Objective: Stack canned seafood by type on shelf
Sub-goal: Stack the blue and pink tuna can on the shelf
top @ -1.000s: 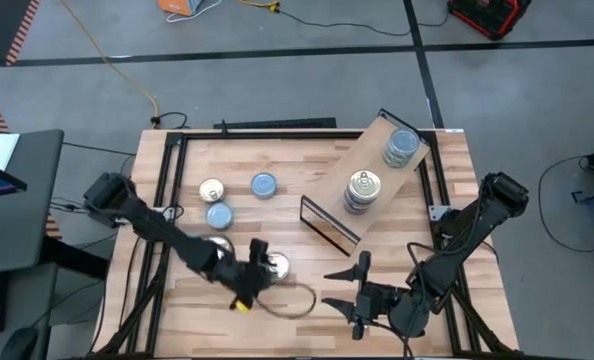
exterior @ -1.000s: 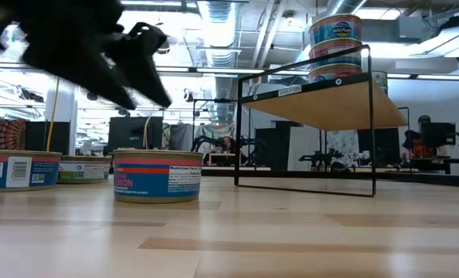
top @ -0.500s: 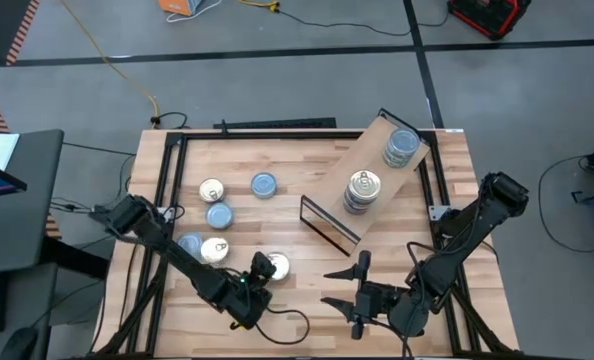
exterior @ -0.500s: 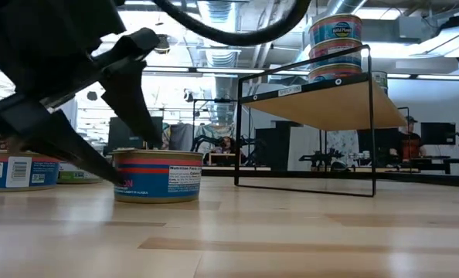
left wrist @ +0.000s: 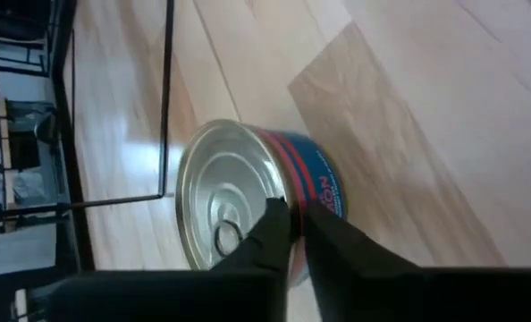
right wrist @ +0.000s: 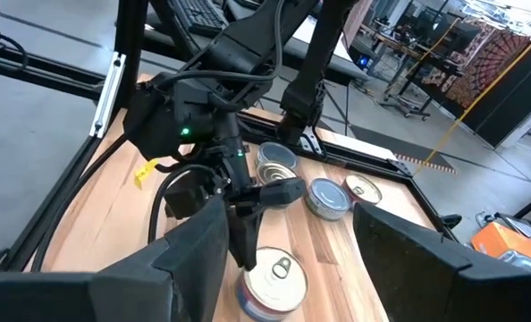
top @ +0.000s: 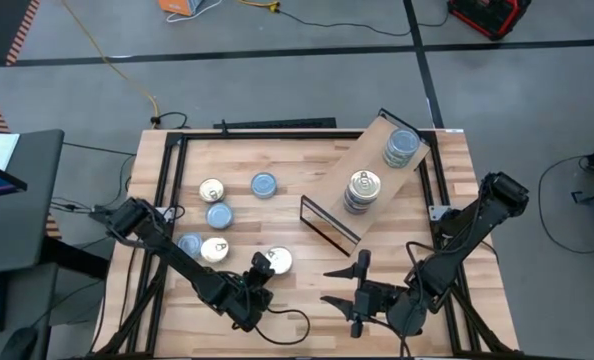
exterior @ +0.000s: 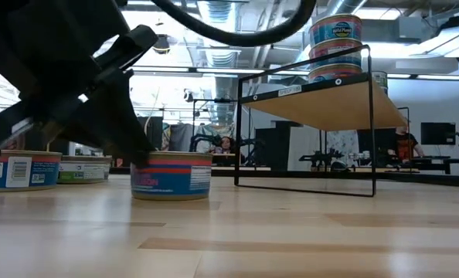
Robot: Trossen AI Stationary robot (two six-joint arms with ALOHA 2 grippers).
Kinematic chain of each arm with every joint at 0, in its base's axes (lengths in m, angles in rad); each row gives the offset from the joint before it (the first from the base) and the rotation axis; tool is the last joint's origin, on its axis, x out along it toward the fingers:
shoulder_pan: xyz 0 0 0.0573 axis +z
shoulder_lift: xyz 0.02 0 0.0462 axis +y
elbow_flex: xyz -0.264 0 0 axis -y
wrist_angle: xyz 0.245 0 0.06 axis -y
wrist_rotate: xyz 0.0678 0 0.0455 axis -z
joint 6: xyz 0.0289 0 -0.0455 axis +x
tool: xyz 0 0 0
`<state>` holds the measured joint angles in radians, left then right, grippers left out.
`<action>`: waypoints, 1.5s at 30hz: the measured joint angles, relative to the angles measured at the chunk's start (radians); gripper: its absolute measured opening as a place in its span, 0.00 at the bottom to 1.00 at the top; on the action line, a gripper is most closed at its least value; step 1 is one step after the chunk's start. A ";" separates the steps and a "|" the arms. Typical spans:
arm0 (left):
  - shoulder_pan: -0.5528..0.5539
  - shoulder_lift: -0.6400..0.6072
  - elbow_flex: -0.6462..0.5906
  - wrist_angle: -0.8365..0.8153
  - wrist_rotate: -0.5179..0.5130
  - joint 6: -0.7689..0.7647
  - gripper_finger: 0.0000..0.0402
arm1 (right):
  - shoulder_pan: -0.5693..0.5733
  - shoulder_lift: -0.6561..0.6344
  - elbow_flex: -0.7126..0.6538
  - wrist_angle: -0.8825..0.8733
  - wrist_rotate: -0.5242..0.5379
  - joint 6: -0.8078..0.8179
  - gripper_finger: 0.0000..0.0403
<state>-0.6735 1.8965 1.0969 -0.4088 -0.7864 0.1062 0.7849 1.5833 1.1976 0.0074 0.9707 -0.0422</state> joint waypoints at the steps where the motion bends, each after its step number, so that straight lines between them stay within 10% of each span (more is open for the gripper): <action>1: 0.000 -0.001 0.000 0.001 0.006 -0.010 0.03 | 0.000 0.000 0.000 0.000 0.000 0.000 0.68; 28: 0.012 -0.090 0.261 -0.232 0.294 -0.299 0.02 | 0.000 0.000 0.000 -0.042 -0.002 0.052 0.68; 45: 0.254 -0.067 0.316 -0.091 0.649 -0.176 0.83 | 0.022 -0.038 0.000 -0.364 -0.083 0.394 0.68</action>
<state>-0.4199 1.8292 1.4132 -0.5000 -0.1370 -0.0697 0.8068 1.5452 1.1973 -0.3570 0.8881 0.3521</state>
